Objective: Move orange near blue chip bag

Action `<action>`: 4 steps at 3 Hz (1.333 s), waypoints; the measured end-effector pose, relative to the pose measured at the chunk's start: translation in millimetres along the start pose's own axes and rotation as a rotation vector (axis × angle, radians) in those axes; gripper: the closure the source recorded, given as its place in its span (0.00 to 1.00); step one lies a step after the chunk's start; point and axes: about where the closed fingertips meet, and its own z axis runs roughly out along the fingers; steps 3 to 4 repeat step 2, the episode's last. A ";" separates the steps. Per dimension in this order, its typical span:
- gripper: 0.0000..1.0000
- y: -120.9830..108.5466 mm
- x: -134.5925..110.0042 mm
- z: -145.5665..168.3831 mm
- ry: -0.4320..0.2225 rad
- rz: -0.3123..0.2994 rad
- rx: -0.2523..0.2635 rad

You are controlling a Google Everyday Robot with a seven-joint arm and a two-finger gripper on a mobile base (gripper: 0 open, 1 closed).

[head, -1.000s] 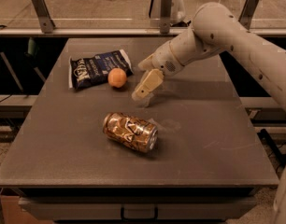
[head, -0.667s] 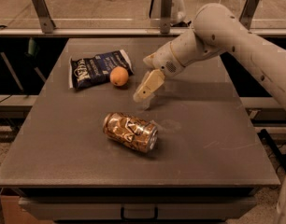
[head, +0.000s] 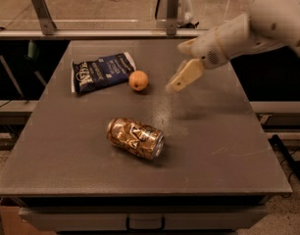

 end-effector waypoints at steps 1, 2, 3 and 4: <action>0.00 -5.4 -1.0 -67.7 -0.032 -0.003 0.100; 0.00 -7.6 1.1 -111.1 -0.049 0.012 0.164; 0.00 -7.6 1.1 -111.1 -0.049 0.012 0.164; 0.00 -7.6 1.1 -111.1 -0.049 0.012 0.164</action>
Offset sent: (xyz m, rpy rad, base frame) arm -0.0351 -0.1328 0.0992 0.0433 -0.1447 -0.2133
